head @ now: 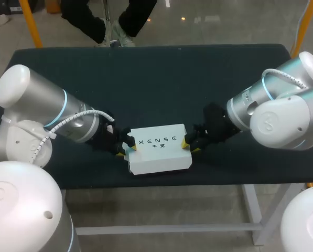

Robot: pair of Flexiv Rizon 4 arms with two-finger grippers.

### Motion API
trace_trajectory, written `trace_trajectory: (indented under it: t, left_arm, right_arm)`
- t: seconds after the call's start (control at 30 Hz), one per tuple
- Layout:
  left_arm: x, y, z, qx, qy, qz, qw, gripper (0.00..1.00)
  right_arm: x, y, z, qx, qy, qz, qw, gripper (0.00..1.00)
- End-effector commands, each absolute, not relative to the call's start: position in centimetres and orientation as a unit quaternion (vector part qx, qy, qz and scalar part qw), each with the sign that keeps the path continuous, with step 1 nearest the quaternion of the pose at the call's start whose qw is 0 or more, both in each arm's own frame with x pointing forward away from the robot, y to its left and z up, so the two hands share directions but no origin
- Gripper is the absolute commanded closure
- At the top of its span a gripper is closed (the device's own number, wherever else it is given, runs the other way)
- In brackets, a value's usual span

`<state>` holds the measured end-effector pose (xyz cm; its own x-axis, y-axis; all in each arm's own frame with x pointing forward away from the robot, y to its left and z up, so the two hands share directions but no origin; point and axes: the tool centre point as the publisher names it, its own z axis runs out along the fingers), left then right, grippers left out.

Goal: Assemble the packaging by folding the flat box into shape, placing the metal phone stand inside, and closing the box properly

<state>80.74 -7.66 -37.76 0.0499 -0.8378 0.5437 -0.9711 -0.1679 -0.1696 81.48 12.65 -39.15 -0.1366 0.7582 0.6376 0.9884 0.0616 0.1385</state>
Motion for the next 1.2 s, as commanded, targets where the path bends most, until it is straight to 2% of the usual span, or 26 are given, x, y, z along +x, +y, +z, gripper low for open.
trace_trajectory:
  t: [0.03,0.5,0.77,0.93,1.2]
  left_arm:
    - [80.37,-7.96,-37.76,0.717,-0.632,0.27,0.116,0.53]
    - [80.37,-7.96,-37.76,0.717,-0.632,0.27,0.116,0.53]
    - [80.33,-8.0,-37.85,0.716,-0.633,0.269,0.117,0.51]
    - [80.3,-8.24,-37.94,0.714,-0.638,0.265,0.117,0.53]
    - [80.39,-8.31,-37.91,0.71,-0.642,0.263,0.124,0.58]
  right_arm:
    - [81.24,12.78,-39.29,-0.624,-0.699,-0.283,0.203,0.55]
    - [81.24,12.78,-39.29,-0.624,-0.699,-0.283,0.203,0.59]
    - [81.25,12.77,-39.33,-0.623,-0.701,-0.28,0.205,0.56]
    - [81.14,12.75,-39.35,-0.618,-0.707,-0.278,0.204,0.52]
    - [81.23,12.67,-39.53,-0.613,-0.706,-0.276,0.221,0.53]
